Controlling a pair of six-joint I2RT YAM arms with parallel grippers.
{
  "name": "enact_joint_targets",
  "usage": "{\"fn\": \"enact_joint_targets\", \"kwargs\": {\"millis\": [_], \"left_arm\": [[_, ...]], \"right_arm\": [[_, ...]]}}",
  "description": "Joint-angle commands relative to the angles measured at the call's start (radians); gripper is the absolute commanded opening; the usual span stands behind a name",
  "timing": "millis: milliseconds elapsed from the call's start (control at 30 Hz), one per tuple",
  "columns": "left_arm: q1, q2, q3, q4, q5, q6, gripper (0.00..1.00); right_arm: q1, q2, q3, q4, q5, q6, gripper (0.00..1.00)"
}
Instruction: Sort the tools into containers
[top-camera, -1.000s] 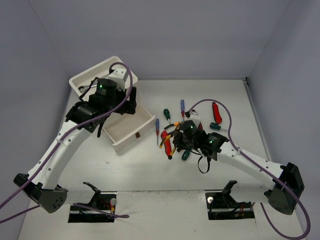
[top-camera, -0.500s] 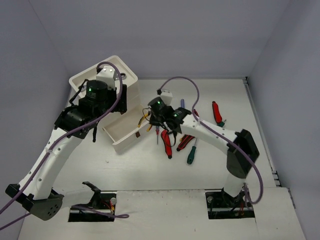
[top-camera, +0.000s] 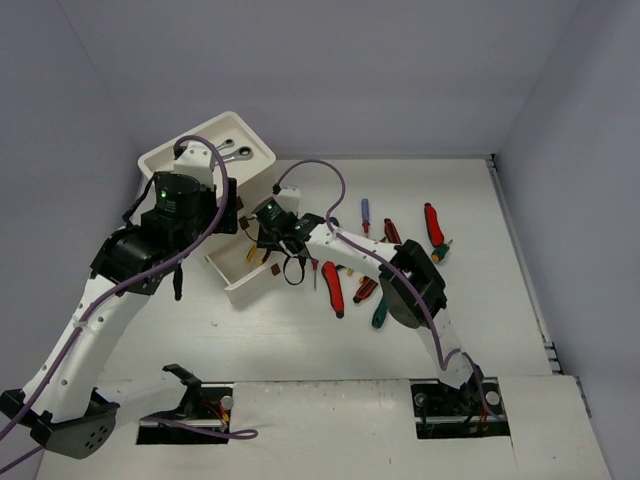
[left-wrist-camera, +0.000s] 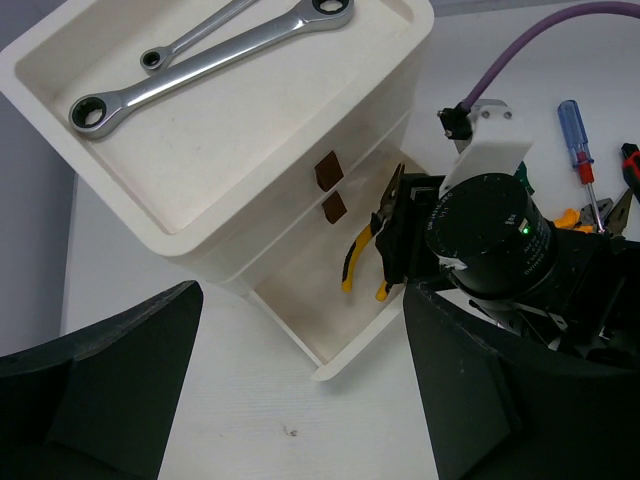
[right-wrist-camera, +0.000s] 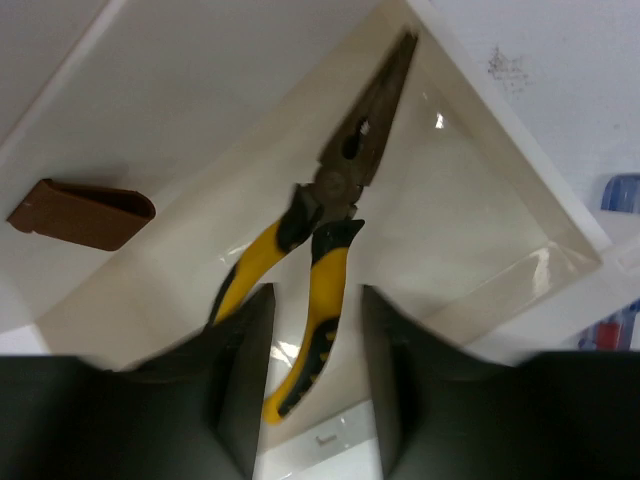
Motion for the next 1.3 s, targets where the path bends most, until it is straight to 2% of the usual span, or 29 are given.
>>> {"fn": "enact_joint_targets", "kwargs": {"millis": [0, 67, 167, 467, 667, 933, 1067, 1267], "left_arm": [[0.001, -0.022, 0.003, 0.016, -0.023, 0.010, 0.78], [0.001, -0.023, 0.000, 0.014, -0.019, 0.012, 0.78], [0.002, -0.023, 0.000, 0.015, -0.008, 0.013, 0.78], [0.001, -0.006, 0.003, 0.017, 0.060, -0.001, 0.78], [-0.001, 0.003, -0.001, 0.017, 0.099, -0.012, 0.78], [-0.001, 0.012, -0.009, 0.017, 0.128, -0.025, 0.78], [-0.001, 0.015, -0.011, 0.018, 0.130, -0.025, 0.78], [-0.002, 0.013, -0.012, 0.017, 0.135, -0.027, 0.78]], "right_arm": [[0.015, -0.041, 0.101, 0.052, 0.047, -0.014, 0.50], [0.014, -0.075, 0.085, 0.052, 0.078, -0.034, 0.54], [0.007, -0.165, 0.026, 0.051, 0.138, -0.084, 0.56], [-0.138, -0.454, -0.475, 0.051, 0.142, -0.034, 0.50], [-0.204, -0.560, -0.678, 0.051, 0.119, 0.011, 0.47], [-0.216, -0.520, -0.778, 0.054, 0.108, 0.066, 0.40], [-0.217, -0.481, -0.776, 0.063, 0.117, 0.072, 0.34], [-0.219, -0.422, -0.750, 0.092, 0.103, 0.065, 0.31]]}}
